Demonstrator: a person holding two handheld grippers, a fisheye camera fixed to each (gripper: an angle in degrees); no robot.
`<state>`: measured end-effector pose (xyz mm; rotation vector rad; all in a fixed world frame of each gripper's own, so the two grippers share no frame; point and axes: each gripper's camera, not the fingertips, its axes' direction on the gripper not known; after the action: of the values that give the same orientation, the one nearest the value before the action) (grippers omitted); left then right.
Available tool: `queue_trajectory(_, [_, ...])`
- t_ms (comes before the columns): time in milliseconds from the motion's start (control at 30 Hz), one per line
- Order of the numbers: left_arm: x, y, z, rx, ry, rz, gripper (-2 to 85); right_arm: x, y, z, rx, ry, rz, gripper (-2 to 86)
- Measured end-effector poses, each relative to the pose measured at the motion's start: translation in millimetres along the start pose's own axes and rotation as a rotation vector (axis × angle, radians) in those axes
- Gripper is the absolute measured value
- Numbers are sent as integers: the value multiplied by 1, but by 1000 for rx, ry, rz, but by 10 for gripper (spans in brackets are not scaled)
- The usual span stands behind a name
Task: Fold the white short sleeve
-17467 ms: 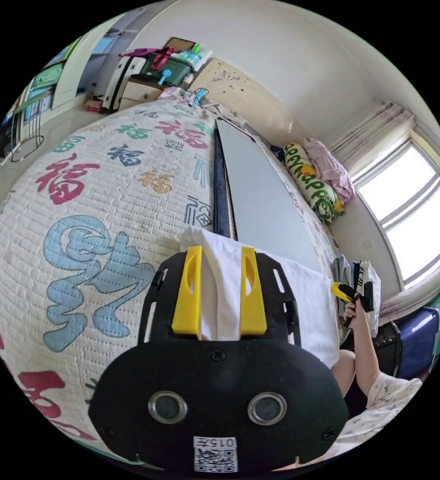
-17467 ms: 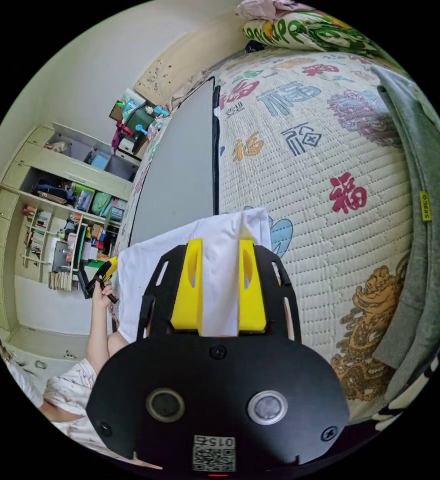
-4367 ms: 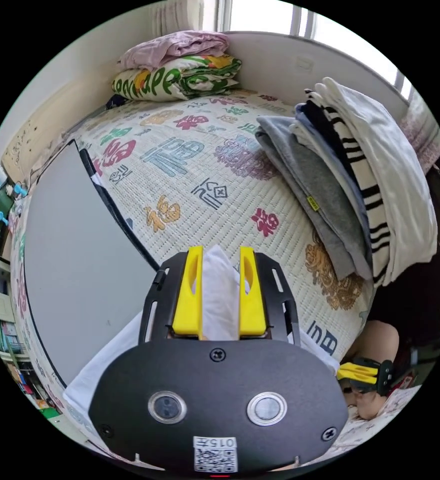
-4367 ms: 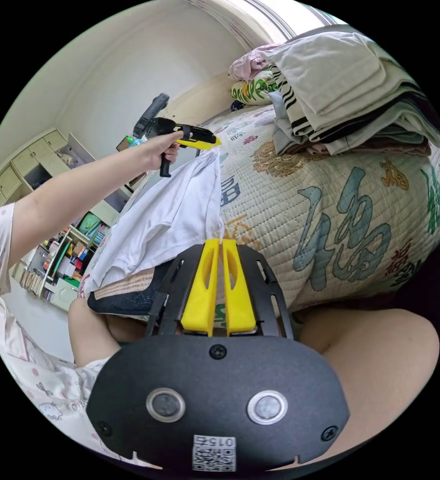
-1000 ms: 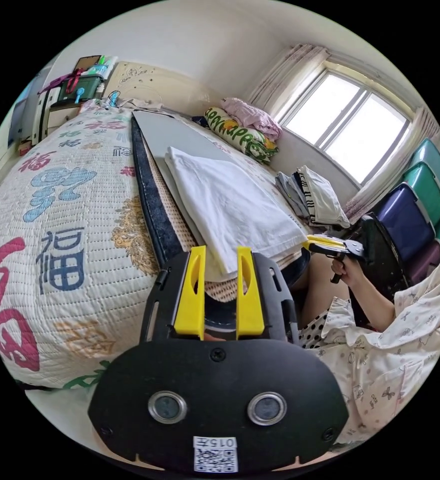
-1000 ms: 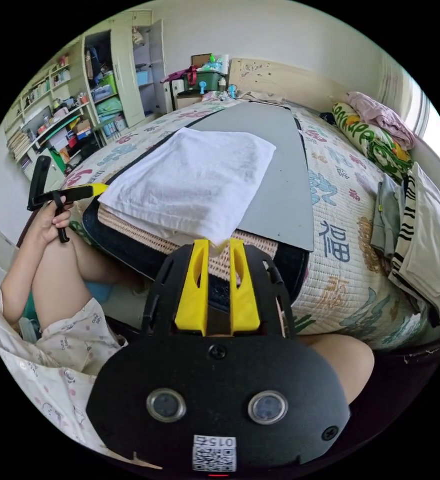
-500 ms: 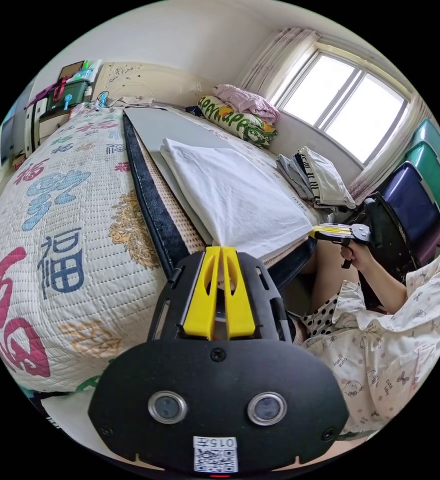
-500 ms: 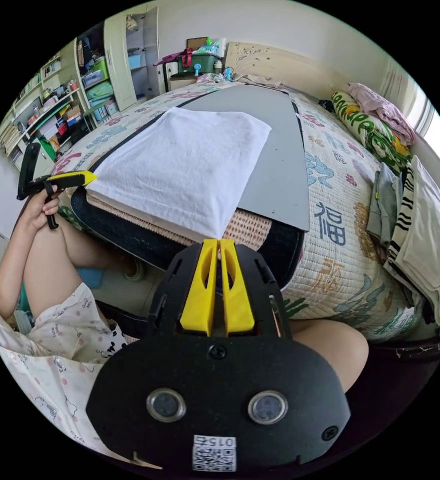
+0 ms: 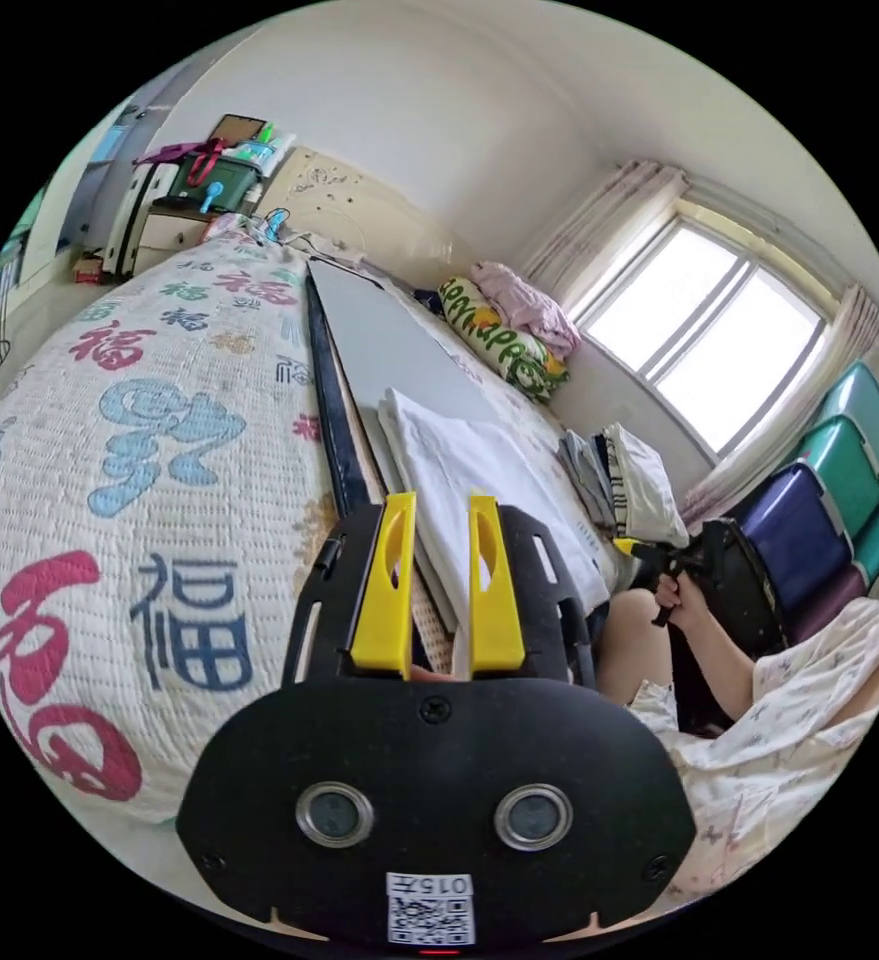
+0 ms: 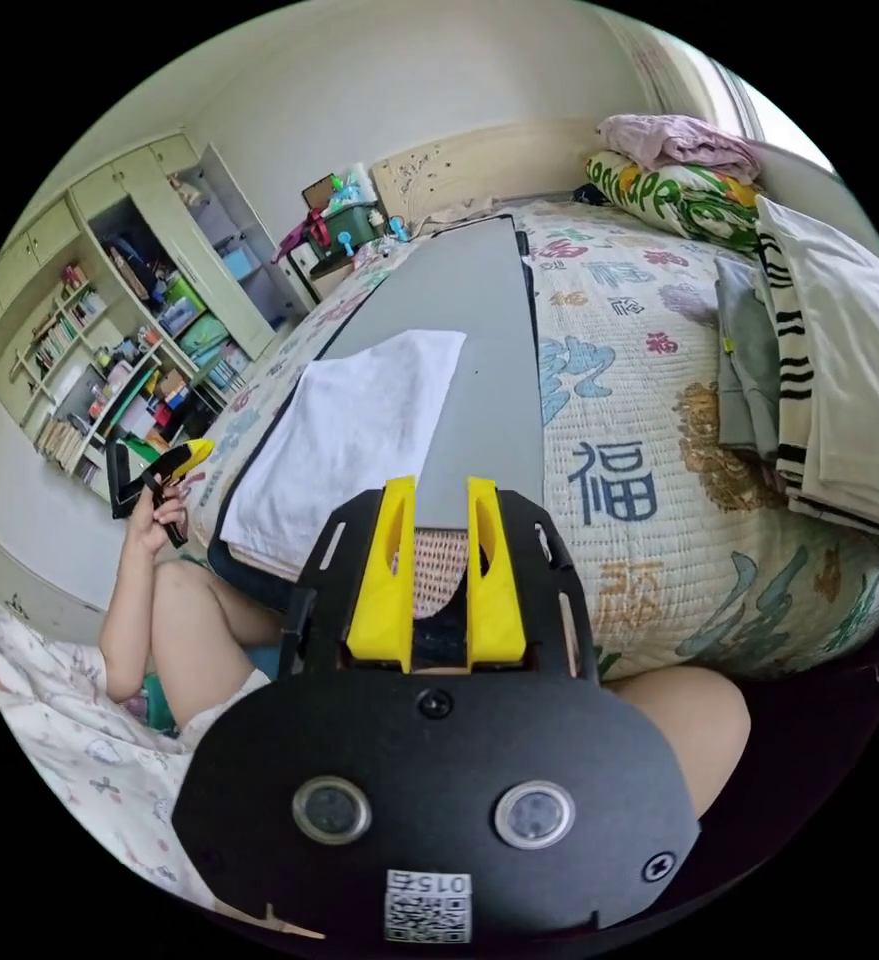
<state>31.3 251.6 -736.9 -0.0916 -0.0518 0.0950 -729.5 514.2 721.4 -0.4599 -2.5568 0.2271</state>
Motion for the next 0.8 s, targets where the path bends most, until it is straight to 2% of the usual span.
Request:
queue_trajectory(67, [-16,-44,11,20,68,-41,94,-1,-81,20,26,-43,15,87])
queue_trajectory(167, [-43,-84,42,-28,67,-72,116,-8,-185,69,2,-98,33,84])
queue_trajectory(267, [-54,-91,69,-70,-4,-44,141,-11,-278,127,-31,-99,101,64])
queue_trajectory(367, [-59,-107,80,-87,41,-32,154,-16,-352,195,-83,-53,107,57])
queue_trajectory(567, [-91,-122,91,-100,30,-130,183,-56,-434,336,-255,37,53,17])
queue_trajectory(800, [-122,-125,91,-2,17,-239,204,-90,-478,406,-272,56,-53,-2])
